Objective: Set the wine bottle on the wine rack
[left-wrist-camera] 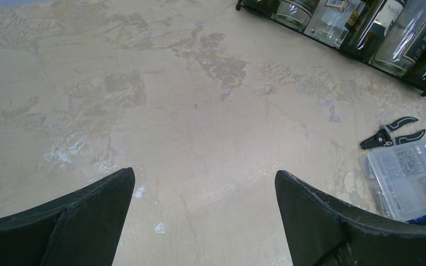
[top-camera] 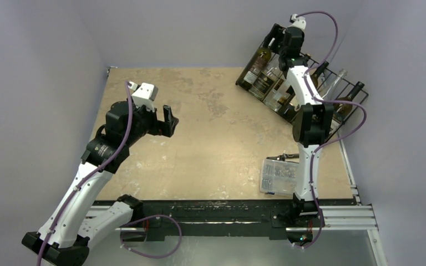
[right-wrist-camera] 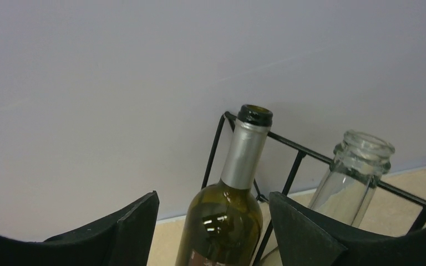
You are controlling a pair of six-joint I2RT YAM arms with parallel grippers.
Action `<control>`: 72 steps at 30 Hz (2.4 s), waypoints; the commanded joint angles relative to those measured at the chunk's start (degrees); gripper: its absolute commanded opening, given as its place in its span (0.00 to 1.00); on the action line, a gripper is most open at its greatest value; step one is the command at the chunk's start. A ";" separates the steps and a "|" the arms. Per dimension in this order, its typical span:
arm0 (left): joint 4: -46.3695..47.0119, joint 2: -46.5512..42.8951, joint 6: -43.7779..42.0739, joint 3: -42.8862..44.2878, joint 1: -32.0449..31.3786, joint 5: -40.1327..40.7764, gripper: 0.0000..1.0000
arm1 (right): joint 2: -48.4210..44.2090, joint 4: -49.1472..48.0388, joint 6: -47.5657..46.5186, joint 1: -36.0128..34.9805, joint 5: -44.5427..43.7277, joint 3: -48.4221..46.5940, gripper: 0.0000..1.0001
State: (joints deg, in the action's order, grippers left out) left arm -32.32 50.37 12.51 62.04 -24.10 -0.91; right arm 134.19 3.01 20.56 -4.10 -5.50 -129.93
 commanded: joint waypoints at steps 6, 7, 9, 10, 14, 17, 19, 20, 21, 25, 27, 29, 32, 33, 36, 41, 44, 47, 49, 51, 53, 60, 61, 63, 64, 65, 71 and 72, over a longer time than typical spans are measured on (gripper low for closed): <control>1.20 0.07 0.98 2.34 0.45 -1.61 0.98 | -15.73 0.29 4.09 -2.17 0.24 14.07 0.82; 1.20 0.09 1.06 2.28 0.45 -1.70 0.98 | -17.67 0.18 4.13 -2.70 0.21 16.29 0.83; 1.28 0.12 1.17 2.30 0.45 -1.89 0.98 | -21.43 0.03 4.14 -3.82 0.27 21.13 0.85; 1.33 0.09 1.20 2.34 0.45 -1.97 0.98 | -23.58 -0.13 4.16 -4.55 0.44 23.53 0.86; 1.47 0.09 1.43 2.19 0.45 -2.28 0.97 | -31.93 -0.57 3.54 -8.32 0.37 33.83 0.88; 1.68 -0.12 2.37 2.23 0.45 -3.41 0.97 | -39.40 0.54 1.67 -12.56 -0.08 41.11 0.91; 2.51 -0.69 2.96 1.83 0.45 -4.50 0.96 | -44.36 1.40 1.26 -14.34 0.69 45.42 0.92; 2.81 -1.01 3.26 1.63 0.45 -4.77 0.96 | -47.19 1.81 1.43 -14.69 1.77 47.42 0.92; 3.13 -1.43 3.44 1.53 0.45 -4.89 0.96 | -49.93 1.99 1.81 -14.83 3.20 49.63 0.92; 5.97 -4.03 3.51 -0.30 0.45 -6.13 0.96 | -61.40 4.43 2.29 -14.93 5.41 56.34 0.94; 8.48 -5.84 3.33 -1.65 0.45 -7.51 0.96 | -67.40 5.38 2.01 -14.92 5.39 59.43 0.97; 10.82 -7.48 3.14 -2.83 0.45 -8.42 0.96 | -74.45 6.83 1.79 -14.91 5.41 61.71 0.99; 13.96 -10.31 3.31 -4.96 0.45 -8.67 0.96 | -82.19 9.37 0.89 -14.89 5.41 63.60 0.99; 14.81 -11.23 3.26 -5.58 0.45 -8.75 0.96 | -84.36 10.31 0.44 -14.89 5.41 63.92 0.99; 15.46 -14.60 2.93 -6.53 0.45 -8.55 0.96 | -90.32 12.48 -1.84 -14.87 5.41 64.03 0.99; 15.53 -21.51 1.84 -6.38 0.45 -7.86 0.96 | -98.39 16.70 -4.60 -14.81 3.08 62.76 0.99; 15.13 -26.15 0.38 -5.21 0.45 -6.77 0.96 | -103.03 18.32 -5.21 -14.84 1.28 61.48 0.99; 13.96 -30.06 -0.88 -2.94 0.45 -5.61 0.96 | -107.27 17.78 -8.10 -14.87 -0.70 61.09 0.99; 13.69 -32.15 -1.71 -1.54 0.45 -5.13 0.97 | -109.24 18.08 -8.04 -14.83 -2.35 59.88 0.99; 13.83 -33.85 -2.32 -0.30 0.45 -4.99 0.97 | -110.46 18.81 -8.34 -14.87 -3.14 58.00 0.99; 13.86 -34.99 -2.54 0.81 0.45 -4.96 0.97 | -111.07 19.34 -8.43 -14.88 -4.59 56.02 0.99; 12.96 -36.13 -2.99 3.25 0.45 -4.60 0.97 | -111.74 19.99 -8.78 -14.88 -7.94 53.91 0.99; 12.83 -36.20 -3.09 3.40 0.45 -4.36 0.97 | -111.70 20.22 -8.64 -14.89 -8.15 53.71 0.99; 12.64 -36.17 -3.22 3.53 0.45 -4.03 0.97 | -111.60 20.32 -8.56 -14.87 -8.42 53.33 0.99; 12.67 -36.21 -3.28 3.54 0.45 -4.00 0.97 | -111.68 20.32 -8.48 -14.84 -8.48 53.29 0.99; 12.71 -36.14 -3.33 3.59 0.45 -4.01 0.98 | -111.83 20.20 -8.51 -14.84 -8.53 53.35 0.99; 12.71 -35.80 -3.44 3.53 0.45 -3.67 0.97 | -113.53 19.18 -8.53 -14.88 -9.65 54.50 0.99; 12.76 -35.78 -3.44 3.45 0.45 -3.60 0.98 | -113.87 18.84 -9.37 -14.89 -8.91 54.97 0.99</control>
State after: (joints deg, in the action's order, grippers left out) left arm -20.58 14.06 9.89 64.40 -24.01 -5.48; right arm 21.28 23.16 12.93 -19.00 -13.45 -75.42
